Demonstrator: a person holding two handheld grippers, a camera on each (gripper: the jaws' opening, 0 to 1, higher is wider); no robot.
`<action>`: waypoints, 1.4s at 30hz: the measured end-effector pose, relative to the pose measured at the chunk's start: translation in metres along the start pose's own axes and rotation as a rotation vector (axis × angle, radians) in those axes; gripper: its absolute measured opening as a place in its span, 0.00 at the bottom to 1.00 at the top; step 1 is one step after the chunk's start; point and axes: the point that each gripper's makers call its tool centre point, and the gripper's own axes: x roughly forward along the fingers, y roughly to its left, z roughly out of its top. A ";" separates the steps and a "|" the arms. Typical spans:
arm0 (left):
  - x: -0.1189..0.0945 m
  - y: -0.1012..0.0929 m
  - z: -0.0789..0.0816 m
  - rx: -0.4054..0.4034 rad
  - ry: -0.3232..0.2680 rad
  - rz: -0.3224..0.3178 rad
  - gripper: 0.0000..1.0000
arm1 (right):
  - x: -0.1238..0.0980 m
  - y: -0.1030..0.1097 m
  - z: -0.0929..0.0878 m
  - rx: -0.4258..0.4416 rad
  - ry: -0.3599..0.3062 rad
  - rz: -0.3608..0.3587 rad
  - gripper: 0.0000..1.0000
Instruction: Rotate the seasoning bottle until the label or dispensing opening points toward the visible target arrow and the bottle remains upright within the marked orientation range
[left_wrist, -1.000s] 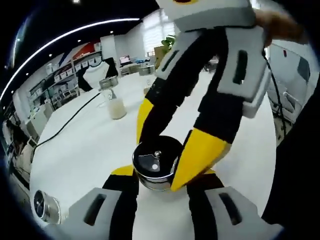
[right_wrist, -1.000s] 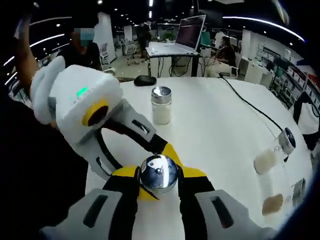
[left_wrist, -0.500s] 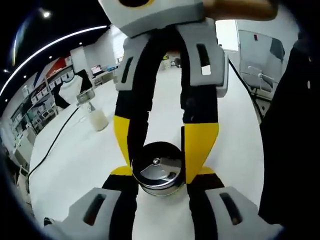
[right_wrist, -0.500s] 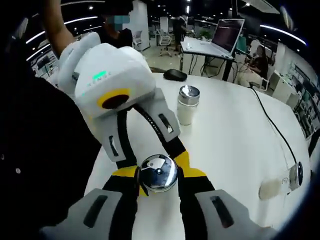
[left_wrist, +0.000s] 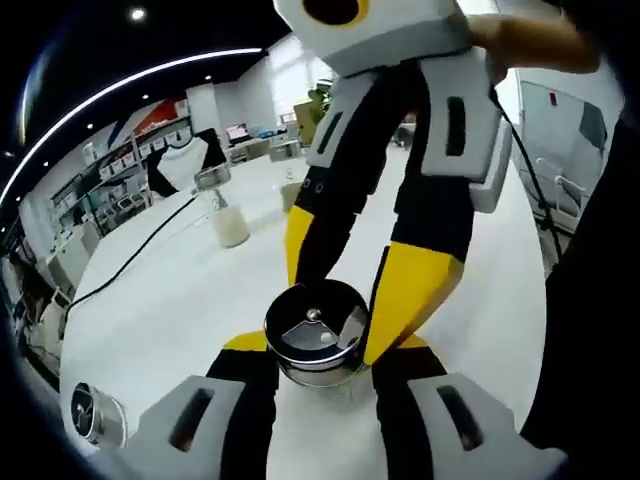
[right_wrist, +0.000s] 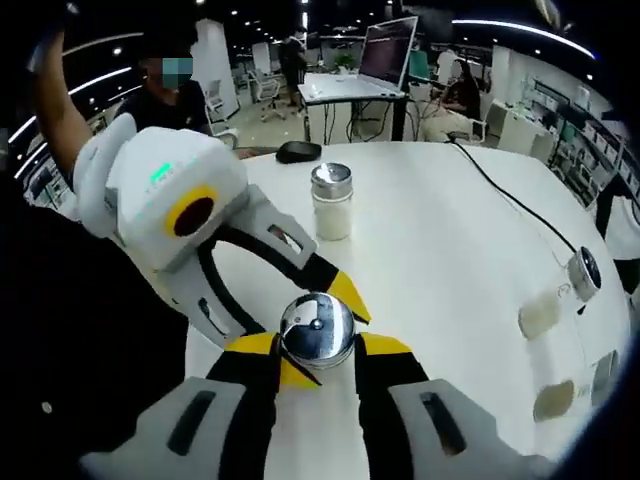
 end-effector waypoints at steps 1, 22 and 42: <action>0.000 0.001 -0.001 -0.007 0.014 0.031 0.38 | 0.000 -0.001 0.000 0.003 0.004 -0.005 0.26; -0.001 0.007 -0.003 -0.115 0.028 0.206 0.38 | -0.003 -0.002 0.009 0.079 -0.010 0.007 0.27; -0.005 0.011 -0.009 -0.125 0.079 0.204 0.39 | 0.006 0.000 0.013 -0.073 0.015 -0.002 0.26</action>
